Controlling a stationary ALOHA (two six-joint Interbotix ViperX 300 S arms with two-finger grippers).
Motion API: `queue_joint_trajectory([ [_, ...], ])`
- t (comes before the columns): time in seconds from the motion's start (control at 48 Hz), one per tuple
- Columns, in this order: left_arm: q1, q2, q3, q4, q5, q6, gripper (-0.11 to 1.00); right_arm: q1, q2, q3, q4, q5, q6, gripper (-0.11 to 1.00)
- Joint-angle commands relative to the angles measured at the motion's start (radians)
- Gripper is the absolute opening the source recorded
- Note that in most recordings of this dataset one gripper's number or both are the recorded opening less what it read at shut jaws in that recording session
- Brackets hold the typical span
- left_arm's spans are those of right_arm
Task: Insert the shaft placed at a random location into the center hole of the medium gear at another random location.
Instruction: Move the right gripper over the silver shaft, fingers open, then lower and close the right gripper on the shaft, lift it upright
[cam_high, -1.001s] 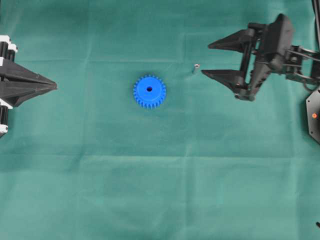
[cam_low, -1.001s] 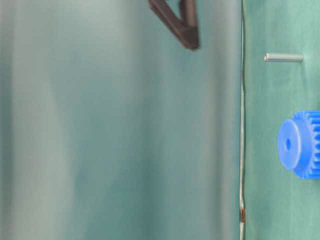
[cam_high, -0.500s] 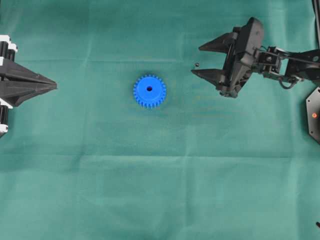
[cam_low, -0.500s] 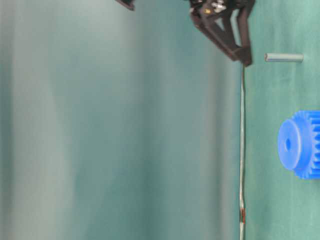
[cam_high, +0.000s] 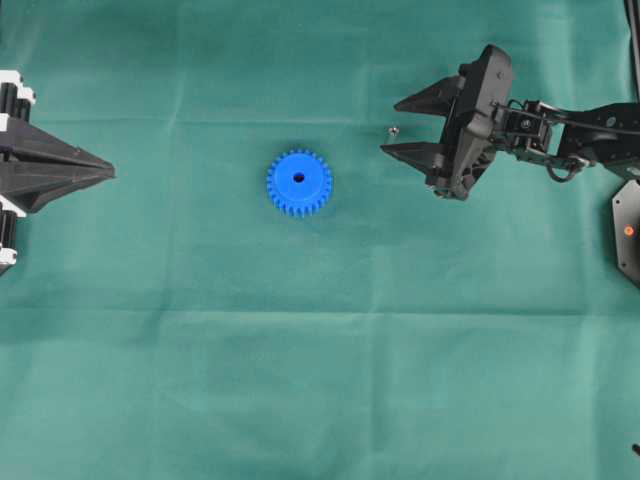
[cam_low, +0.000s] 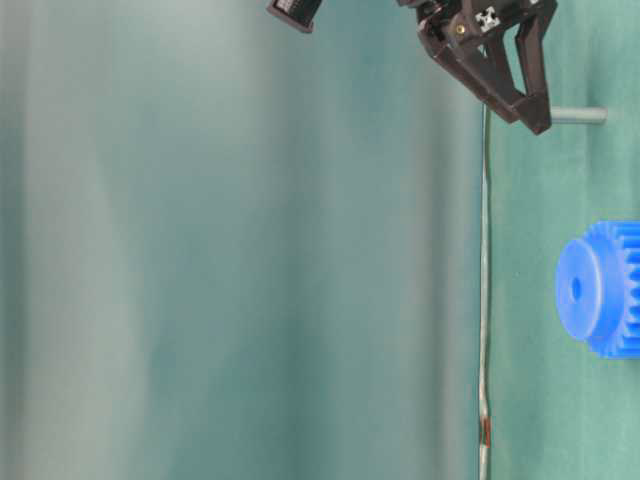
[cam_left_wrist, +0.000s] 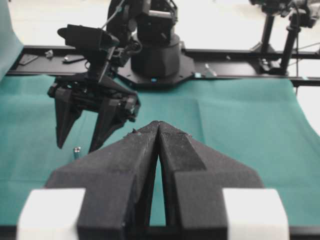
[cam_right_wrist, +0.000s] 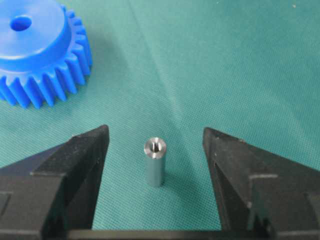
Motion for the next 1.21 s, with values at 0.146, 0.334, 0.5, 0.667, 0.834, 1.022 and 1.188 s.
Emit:
queue_joint_trajectory([
  [0.146,0.003,0.008,-0.012,0.003,-0.005,-0.002,0.00,-0.003,0.002,-0.020,0.003,-0.015,-0.006,0.65],
  [0.334,0.003,0.008,-0.014,0.003,-0.005,-0.002,0.00,-0.005,0.005,-0.020,0.000,-0.015,-0.006,0.30],
  [0.5,0.003,0.008,-0.014,0.002,-0.003,-0.002,0.00,-0.005,0.005,-0.020,-0.003,-0.015,-0.008,0.13],
  [0.667,0.003,0.008,-0.014,0.003,-0.003,-0.003,0.00,-0.005,0.005,-0.021,-0.005,-0.015,-0.006,0.13],
  [0.834,0.003,0.008,-0.014,0.003,0.000,-0.003,0.00,-0.005,-0.008,-0.028,-0.003,-0.003,-0.005,0.13],
  [1.022,0.003,0.008,-0.014,0.003,0.006,-0.003,0.00,-0.005,-0.091,-0.040,-0.005,0.072,-0.006,0.13],
  [1.188,0.003,0.008,-0.014,0.002,0.009,-0.003,0.00,-0.005,-0.172,-0.069,-0.003,0.178,-0.006,0.13],
])
